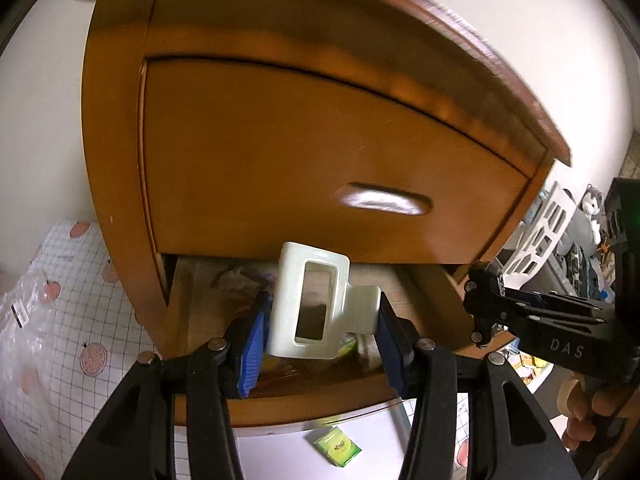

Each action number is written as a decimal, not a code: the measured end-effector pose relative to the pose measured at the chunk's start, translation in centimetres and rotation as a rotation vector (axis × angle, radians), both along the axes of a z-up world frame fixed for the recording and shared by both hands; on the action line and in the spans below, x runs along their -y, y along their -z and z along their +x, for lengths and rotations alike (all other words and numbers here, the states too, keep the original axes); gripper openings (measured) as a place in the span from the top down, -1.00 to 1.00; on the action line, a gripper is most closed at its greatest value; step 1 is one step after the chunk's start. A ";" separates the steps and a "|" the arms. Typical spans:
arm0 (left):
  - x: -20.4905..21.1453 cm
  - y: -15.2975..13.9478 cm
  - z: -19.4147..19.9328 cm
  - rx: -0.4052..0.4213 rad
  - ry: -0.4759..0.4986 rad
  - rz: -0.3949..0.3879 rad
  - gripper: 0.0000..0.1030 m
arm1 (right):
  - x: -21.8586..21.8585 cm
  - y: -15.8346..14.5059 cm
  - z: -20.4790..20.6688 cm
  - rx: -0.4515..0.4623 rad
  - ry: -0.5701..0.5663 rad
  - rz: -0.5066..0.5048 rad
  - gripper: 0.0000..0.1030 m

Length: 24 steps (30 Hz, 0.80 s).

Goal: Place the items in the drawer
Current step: 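Carry the clip and toy car into the drawer and release both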

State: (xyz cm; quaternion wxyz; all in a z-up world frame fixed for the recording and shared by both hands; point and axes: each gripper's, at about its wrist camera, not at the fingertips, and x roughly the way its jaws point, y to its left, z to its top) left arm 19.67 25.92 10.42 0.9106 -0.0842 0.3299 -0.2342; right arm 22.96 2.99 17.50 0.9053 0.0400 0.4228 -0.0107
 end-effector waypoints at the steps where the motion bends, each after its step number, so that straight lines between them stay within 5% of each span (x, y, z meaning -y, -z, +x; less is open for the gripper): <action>1: 0.0 0.3 0.3 -0.008 -0.004 0.002 0.00 | -0.1 0.2 0.2 -0.009 -0.001 -0.009 0.25; 11: 0.2 1.7 1.6 -0.048 -0.027 0.005 -0.02 | -0.7 2.1 1.8 -0.052 0.008 -0.052 0.23; 24: -0.4 2.7 1.5 -0.059 -0.060 0.012 -0.32 | -0.5 3.3 1.6 -0.065 0.022 -0.043 0.06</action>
